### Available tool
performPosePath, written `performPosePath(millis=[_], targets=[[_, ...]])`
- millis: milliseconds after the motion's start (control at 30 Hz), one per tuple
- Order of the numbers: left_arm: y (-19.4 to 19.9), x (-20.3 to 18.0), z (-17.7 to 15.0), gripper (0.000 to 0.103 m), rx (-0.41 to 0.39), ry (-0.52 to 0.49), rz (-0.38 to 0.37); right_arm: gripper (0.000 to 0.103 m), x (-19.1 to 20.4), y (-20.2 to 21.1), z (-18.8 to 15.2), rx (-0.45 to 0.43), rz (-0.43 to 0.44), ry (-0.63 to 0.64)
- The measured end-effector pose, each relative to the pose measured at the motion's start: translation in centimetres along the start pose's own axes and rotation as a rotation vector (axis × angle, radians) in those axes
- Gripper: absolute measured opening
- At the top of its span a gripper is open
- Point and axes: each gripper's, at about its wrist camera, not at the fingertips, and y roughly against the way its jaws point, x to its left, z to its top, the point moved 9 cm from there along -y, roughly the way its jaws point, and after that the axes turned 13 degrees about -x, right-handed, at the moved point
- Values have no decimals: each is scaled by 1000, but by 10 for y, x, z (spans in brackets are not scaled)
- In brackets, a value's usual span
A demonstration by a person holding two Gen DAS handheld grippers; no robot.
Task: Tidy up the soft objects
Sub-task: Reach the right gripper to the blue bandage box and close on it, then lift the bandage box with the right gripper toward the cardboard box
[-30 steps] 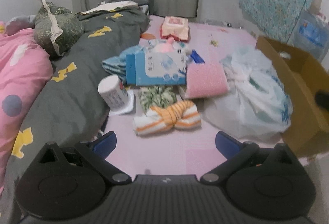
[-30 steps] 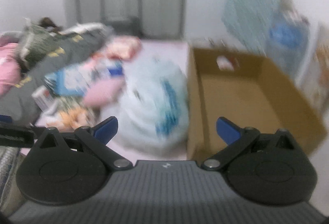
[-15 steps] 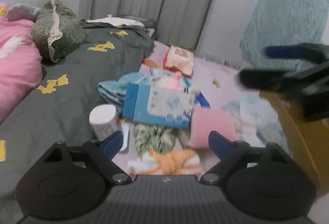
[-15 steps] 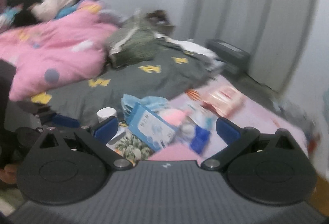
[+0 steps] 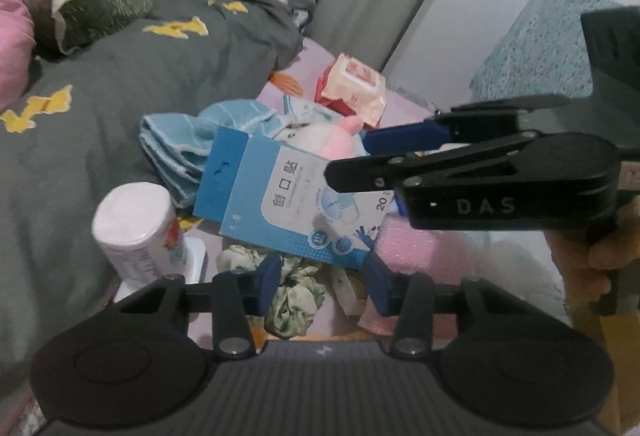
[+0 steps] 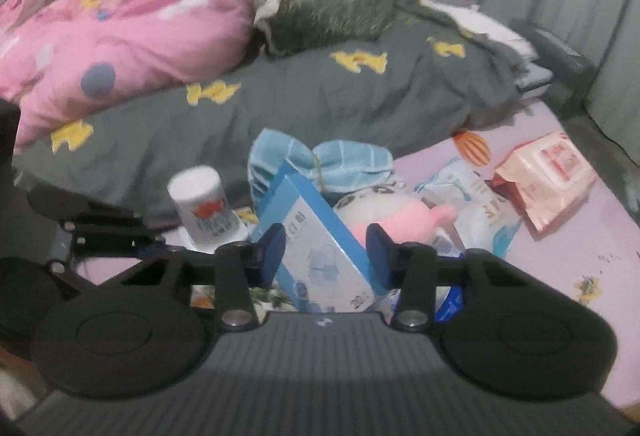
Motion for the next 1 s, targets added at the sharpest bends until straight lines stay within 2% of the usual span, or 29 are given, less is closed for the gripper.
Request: performPosePath(millis=[67, 133, 233, 367, 600, 700, 833, 1000], targets=[[-10, 2, -2, 46, 26, 14, 5, 40, -2, -7, -2, 10, 34, 6], [-19, 4, -4, 46, 52, 31, 6, 24, -5, -14, -6, 24, 52, -1], [-31, 7, -8, 47, 80, 50, 10, 15, -19, -21, -14, 31, 22, -13], [-43, 10, -10, 55, 104, 57, 20, 14, -36, -21, -17, 11, 60, -124], [-54, 10, 0, 60, 80, 91, 16, 15, -47, -25, -19, 4, 115, -238], [-56, 9, 2, 61, 72, 89, 22, 20, -51, -29, -20, 9, 127, -278], [-58, 7, 0, 67, 68, 99, 23, 29, -52, -35, -25, 10, 130, -326], [-50, 4, 8, 67, 29, 86, 39, 28, -55, -33, -22, 10, 129, -399]])
